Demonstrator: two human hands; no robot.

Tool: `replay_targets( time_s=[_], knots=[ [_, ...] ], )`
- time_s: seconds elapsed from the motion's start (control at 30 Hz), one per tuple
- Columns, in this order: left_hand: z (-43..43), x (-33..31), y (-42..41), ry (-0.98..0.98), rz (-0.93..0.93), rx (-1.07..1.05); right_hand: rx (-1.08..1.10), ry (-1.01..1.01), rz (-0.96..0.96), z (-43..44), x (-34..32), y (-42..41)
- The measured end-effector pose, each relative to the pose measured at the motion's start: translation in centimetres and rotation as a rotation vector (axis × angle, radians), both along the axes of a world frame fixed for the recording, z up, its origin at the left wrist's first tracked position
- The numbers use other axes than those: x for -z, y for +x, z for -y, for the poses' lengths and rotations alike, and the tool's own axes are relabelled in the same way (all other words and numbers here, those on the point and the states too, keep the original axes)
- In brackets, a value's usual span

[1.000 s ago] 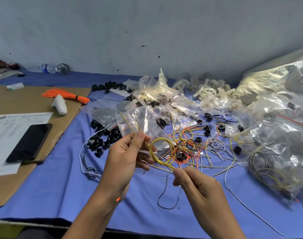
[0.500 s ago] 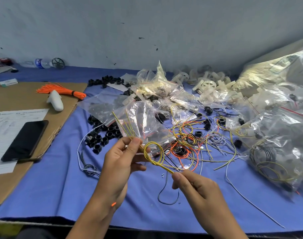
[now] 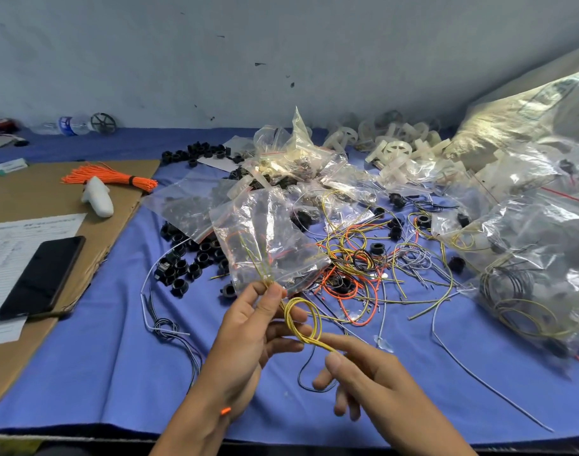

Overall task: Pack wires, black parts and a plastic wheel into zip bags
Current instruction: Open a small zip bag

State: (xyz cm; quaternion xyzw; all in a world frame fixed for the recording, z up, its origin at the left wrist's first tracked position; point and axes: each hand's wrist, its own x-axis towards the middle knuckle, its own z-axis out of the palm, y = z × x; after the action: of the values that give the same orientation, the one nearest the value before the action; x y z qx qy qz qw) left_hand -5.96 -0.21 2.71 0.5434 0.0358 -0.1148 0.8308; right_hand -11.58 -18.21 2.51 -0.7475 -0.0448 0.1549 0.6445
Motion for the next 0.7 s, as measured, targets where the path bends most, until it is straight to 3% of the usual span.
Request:
replay_targets(
  time_s=[0.1,0.2,0.3,0.37,0.53,0.7],
  knots=[
    [0.3,0.7,0.7,0.219,-0.001,0.03,0.097,0.186,-0.124,-0.1,-0.1,-0.1],
    [-0.3,2.0,2.0,0.512,0.054,-0.104,0.292,0.332,-0.243,0.5,0.4,-0.7],
    [-1.7,3.5,3.3,1.069,0.333,-0.241,0.388,0.446,-0.311,1.2,0.4,-1.4],
    [-2.1,4.2,4.0,1.277,0.468,-0.246,0.419,0.477,-0.318,1.5,0.6,-1.6],
    [-2.1,4.2,6.0,1.545,0.514,-0.106,0.4,0.404,-0.309,2.0,2.2,-1.9],
    [-2.3,3.2,7.1,1.509,0.521,-0.13,0.269,0.264,-0.246,2.3,2.8,-1.9]
  ],
)
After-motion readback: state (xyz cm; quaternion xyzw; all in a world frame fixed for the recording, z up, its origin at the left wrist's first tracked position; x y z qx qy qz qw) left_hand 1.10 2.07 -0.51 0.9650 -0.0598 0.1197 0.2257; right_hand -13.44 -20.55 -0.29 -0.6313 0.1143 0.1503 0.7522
